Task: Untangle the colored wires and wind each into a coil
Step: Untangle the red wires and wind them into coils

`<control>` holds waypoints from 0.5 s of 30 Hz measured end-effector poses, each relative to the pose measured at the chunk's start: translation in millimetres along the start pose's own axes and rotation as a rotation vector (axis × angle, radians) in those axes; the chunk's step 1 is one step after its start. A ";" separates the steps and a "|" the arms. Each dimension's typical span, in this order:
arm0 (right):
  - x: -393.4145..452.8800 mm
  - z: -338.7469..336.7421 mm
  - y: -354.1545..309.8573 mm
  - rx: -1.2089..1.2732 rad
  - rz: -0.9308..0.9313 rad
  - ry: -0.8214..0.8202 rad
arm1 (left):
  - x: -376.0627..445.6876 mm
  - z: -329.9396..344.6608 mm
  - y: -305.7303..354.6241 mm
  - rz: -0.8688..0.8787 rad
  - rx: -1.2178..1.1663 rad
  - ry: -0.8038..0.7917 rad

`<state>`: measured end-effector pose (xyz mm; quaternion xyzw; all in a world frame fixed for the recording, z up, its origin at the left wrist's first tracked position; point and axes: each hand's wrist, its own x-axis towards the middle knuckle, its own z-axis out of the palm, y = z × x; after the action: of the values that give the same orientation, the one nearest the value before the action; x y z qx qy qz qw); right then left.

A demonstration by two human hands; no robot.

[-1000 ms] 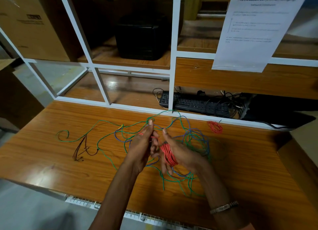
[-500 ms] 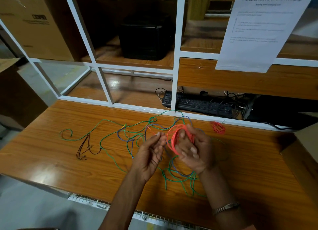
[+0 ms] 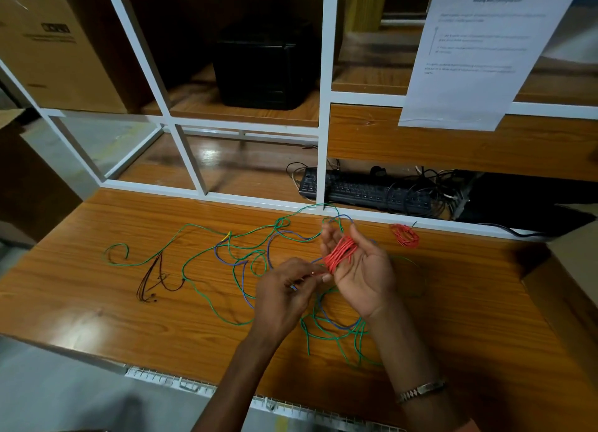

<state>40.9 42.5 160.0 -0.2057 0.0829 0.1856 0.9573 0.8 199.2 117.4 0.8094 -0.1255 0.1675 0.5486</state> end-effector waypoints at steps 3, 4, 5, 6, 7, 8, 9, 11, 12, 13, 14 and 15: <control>-3.8 4.9 2.4 -0.151 0.070 -0.012 | 3.7 -4.6 1.1 0.142 0.143 0.069; -4.5 6.7 3.4 -0.207 0.100 -0.022 | 4.6 -5.7 1.9 0.155 0.146 0.086; -4.8 7.9 4.4 -0.263 0.128 -0.035 | 4.7 -7.0 3.4 0.157 0.142 0.103; -4.5 8.4 4.9 -0.317 0.149 -0.043 | 3.9 -7.9 4.8 0.151 0.158 0.125; -5.2 8.9 4.8 -0.364 0.169 -0.045 | 2.5 -8.5 5.9 0.150 0.204 0.148; -5.6 8.8 4.5 -0.395 0.190 -0.045 | 1.3 -10.3 7.2 0.164 0.263 0.161; -6.2 7.8 3.9 -0.409 0.217 -0.041 | 1.2 -12.0 7.4 0.187 0.312 0.162; -8.6 6.3 3.2 -0.424 0.286 -0.019 | 1.5 -15.8 7.6 0.191 0.326 0.138; -9.6 6.0 3.6 -0.444 0.331 -0.014 | 1.9 -18.2 7.3 0.155 0.300 0.106; -10.0 4.6 5.4 -0.471 0.376 -0.008 | 2.7 -21.2 6.2 0.119 0.267 0.056; -10.6 4.7 8.2 -0.505 0.412 0.002 | 4.1 -23.9 5.5 0.077 0.219 -0.021; -11.3 4.4 12.2 -0.549 0.431 0.023 | 5.3 -26.3 6.8 0.018 0.138 -0.125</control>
<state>26.2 51.2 162.2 -0.4355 0.0823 0.3966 0.8039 -0.5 221.0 134.4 0.8529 -0.1550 0.1297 0.4813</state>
